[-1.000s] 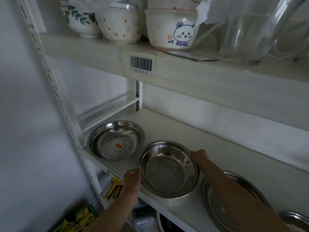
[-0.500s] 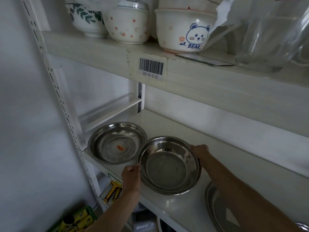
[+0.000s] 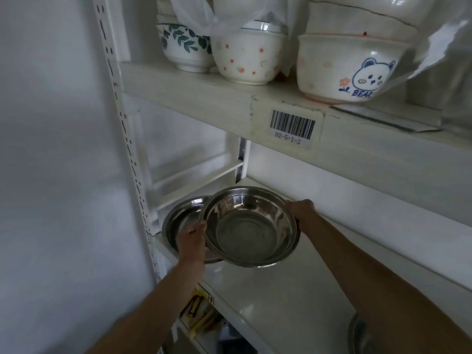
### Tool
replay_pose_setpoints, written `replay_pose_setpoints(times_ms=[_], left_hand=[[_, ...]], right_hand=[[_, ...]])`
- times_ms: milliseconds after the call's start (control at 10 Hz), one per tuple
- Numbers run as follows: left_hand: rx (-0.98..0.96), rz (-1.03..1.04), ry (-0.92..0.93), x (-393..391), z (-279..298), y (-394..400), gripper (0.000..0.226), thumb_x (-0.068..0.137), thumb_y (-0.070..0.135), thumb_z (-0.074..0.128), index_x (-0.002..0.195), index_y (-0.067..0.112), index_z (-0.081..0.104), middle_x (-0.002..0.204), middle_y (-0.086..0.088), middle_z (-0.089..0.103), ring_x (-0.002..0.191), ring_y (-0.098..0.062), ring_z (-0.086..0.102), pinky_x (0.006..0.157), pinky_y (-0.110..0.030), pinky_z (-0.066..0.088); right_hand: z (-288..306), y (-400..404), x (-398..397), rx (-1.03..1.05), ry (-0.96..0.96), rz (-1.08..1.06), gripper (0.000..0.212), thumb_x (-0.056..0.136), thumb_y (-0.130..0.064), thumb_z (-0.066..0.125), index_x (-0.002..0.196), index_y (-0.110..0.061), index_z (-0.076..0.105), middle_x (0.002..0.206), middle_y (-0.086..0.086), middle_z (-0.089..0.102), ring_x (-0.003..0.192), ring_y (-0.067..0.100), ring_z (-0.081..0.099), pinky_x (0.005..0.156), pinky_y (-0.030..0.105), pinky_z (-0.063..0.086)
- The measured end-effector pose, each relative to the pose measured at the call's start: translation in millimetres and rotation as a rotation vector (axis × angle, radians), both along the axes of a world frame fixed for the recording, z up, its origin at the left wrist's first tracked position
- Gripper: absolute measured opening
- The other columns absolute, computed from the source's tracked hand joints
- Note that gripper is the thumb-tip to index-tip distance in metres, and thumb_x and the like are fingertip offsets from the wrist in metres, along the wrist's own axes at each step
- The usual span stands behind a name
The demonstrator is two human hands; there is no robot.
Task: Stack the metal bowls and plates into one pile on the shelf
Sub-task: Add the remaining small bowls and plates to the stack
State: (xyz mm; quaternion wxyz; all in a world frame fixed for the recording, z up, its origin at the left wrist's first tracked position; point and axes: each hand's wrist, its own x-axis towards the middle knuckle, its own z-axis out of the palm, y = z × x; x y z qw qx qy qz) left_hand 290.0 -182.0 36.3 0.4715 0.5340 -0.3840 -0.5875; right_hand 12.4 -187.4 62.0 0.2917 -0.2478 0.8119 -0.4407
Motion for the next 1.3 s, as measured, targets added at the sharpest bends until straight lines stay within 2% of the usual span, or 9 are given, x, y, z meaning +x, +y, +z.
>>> replay_pose_setpoints(times_ms=[200, 300, 400, 500, 600, 800, 1000, 1100, 1300], left_hand=[[-0.050, 0.084, -0.104, 30.8, -2.1, -44.3, 0.021, 0.090, 0.014, 0.059, 0.071, 0.007, 0.057, 0.070, -0.007, 0.055, 0.067, -0.019, 0.053, 0.061, -0.027, 0.046], [-0.050, 0.108, -0.159, 43.1, -11.2, -63.8, 0.027, 0.090, 0.015, 0.060, 0.064, 0.009, 0.053, 0.068, -0.009, 0.054, 0.068, -0.023, 0.053, 0.060, -0.027, 0.046], [-0.010, 0.131, -0.154, 52.3, -21.3, -79.6, 0.021, 0.088, 0.015, 0.064, 0.069, 0.007, 0.058, 0.071, -0.012, 0.059, 0.072, -0.027, 0.057, 0.074, -0.040, 0.053], [0.029, 0.132, -0.172, 57.9, -32.9, -89.2, 0.019, 0.088, 0.016, 0.065, 0.072, 0.006, 0.062, 0.075, -0.014, 0.061, 0.074, -0.028, 0.059, 0.084, -0.047, 0.054], [0.045, 0.132, -0.180, 62.4, -40.9, -93.3, 0.013, 0.088, 0.012, 0.063, 0.082, 0.001, 0.067, 0.081, -0.019, 0.064, 0.073, -0.029, 0.061, 0.079, -0.043, 0.057], [0.008, 0.140, -0.266, 68.4, -47.7, -98.1, 0.011, 0.089, 0.009, 0.062, 0.087, 0.000, 0.068, 0.071, -0.010, 0.062, 0.059, -0.018, 0.058, 0.045, -0.016, 0.048], [-0.021, 0.121, -0.355, 74.3, -53.1, -100.6, 0.016, 0.088, 0.010, 0.064, 0.072, 0.010, 0.066, 0.067, -0.012, 0.062, 0.055, -0.019, 0.057, 0.052, -0.025, 0.050], [-0.034, 0.120, -0.421, 77.3, -55.2, -102.7, 0.018, 0.087, 0.012, 0.065, 0.070, 0.007, 0.067, 0.073, -0.023, 0.066, 0.061, -0.026, 0.059, 0.069, -0.040, 0.058], [-0.043, 0.119, -0.515, 82.7, -59.2, -102.1, 0.020, 0.085, 0.016, 0.066, 0.065, 0.014, 0.065, 0.073, -0.016, 0.071, 0.071, -0.033, 0.069, 0.075, -0.046, 0.059]], right_hand=[[-14.3, -54.1, 30.0, -0.007, -0.155, -0.026, 0.047, 0.095, -0.024, 0.058, 0.132, 0.004, 0.051, 0.134, 0.022, 0.057, 0.122, 0.033, 0.057, 0.062, 0.022, 0.041], [-0.4, -53.5, 66.3, 0.124, 0.055, 0.122, 0.055, 0.101, -0.032, 0.045, 0.149, -0.008, 0.031, 0.152, 0.008, 0.039, 0.138, 0.025, 0.043, 0.093, 0.026, 0.045], [-16.8, -70.3, 66.0, 0.051, 0.067, 0.087, 0.056, 0.100, -0.033, 0.048, 0.147, -0.007, 0.033, 0.151, 0.009, 0.041, 0.135, 0.026, 0.046, 0.093, 0.026, 0.045], [-32.5, -87.6, 63.5, 0.086, 0.064, 0.096, 0.046, 0.092, -0.026, 0.061, 0.127, 0.004, 0.057, 0.126, 0.022, 0.061, 0.106, 0.029, 0.062, 0.072, 0.030, 0.046], [-44.5, -93.2, 66.1, 0.117, 0.030, 0.136, 0.029, 0.089, -0.023, 0.063, 0.111, -0.004, 0.062, 0.103, 0.016, 0.062, 0.087, 0.022, 0.054, 0.077, 0.033, 0.047], [-57.8, -101.1, 69.0, 0.180, 0.080, 0.139, 0.034, 0.080, -0.028, 0.074, 0.068, -0.012, 0.047, 0.070, 0.003, 0.051, 0.060, 0.018, 0.050, 0.048, 0.019, 0.037], [-59.9, -103.7, 69.4, 0.182, 0.205, 0.197, 0.037, 0.082, -0.025, 0.071, 0.056, -0.009, 0.049, 0.056, 0.002, 0.049, 0.049, 0.016, 0.047, 0.048, 0.021, 0.036], [-62.7, -102.0, 71.4, 0.168, 0.287, 0.218, 0.034, 0.082, -0.022, 0.069, 0.056, -0.008, 0.051, 0.052, 0.001, 0.048, 0.046, 0.016, 0.046, 0.047, 0.020, 0.034], [-60.8, -94.3, 80.8, 0.152, 0.391, 0.234, 0.017, 0.073, -0.014, 0.059, 0.057, -0.008, 0.055, 0.055, 0.003, 0.051, 0.058, 0.027, 0.057, 0.055, 0.026, 0.041]])
